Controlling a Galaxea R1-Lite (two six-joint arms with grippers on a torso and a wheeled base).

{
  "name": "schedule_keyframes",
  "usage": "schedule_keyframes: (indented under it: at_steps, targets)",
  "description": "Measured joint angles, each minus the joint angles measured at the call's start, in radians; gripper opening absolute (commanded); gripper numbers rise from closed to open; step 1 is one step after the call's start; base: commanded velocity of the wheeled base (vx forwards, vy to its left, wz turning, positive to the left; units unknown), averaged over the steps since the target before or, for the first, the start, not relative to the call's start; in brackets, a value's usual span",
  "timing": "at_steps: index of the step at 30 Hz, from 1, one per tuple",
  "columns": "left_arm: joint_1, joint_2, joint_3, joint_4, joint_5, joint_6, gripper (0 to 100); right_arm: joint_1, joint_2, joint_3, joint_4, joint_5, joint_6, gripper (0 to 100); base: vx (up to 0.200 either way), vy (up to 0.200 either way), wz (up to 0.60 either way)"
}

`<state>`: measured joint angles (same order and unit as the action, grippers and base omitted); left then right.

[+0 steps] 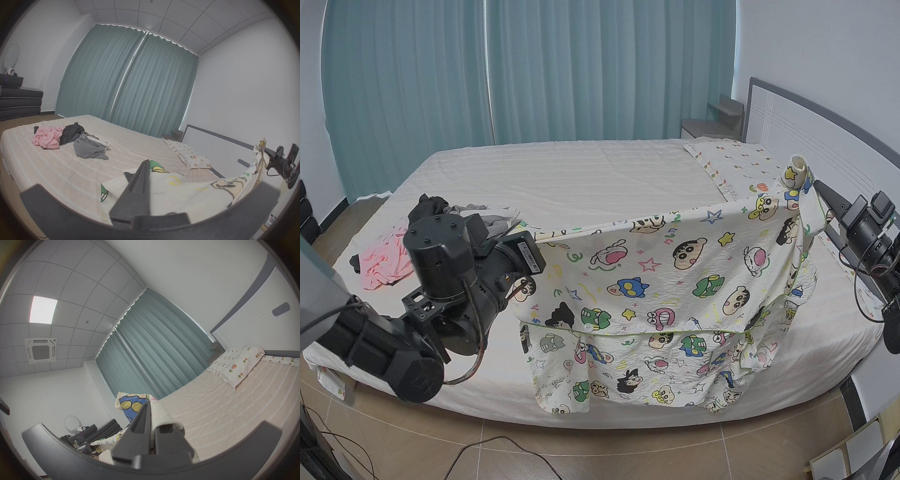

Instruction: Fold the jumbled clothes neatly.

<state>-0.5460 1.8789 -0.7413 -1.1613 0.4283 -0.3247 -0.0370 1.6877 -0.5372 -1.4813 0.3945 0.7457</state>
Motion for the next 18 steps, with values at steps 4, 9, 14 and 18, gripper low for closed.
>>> schedule_keyframes:
  at_steps: [4, 9, 14, 18]
  targets:
    - [0.016, 0.074, -0.076, 0.005, -0.002, 0.0, 0, -0.003, 0.065, -0.05, -0.003, -0.004, -0.002, 0, 0.2, 0.0, 0.0]
    - [0.025, 0.169, -0.197, 0.024, -0.003, 0.0, 0, -0.005, 0.14, -0.11, -0.004, -0.006, -0.002, 0, 0.2, 0.0, 0.0]
    - [0.037, 0.278, -0.335, 0.079, -0.003, 0.002, 0, -0.006, 0.212, -0.17, -0.002, -0.007, -0.002, 0, 0.2, 0.0, 0.0]
    - [0.051, 0.363, -0.437, 0.123, -0.003, 0.003, 0, -0.008, 0.272, -0.214, -0.001, -0.007, -0.003, 0, 0.2, 0.0, 0.0]
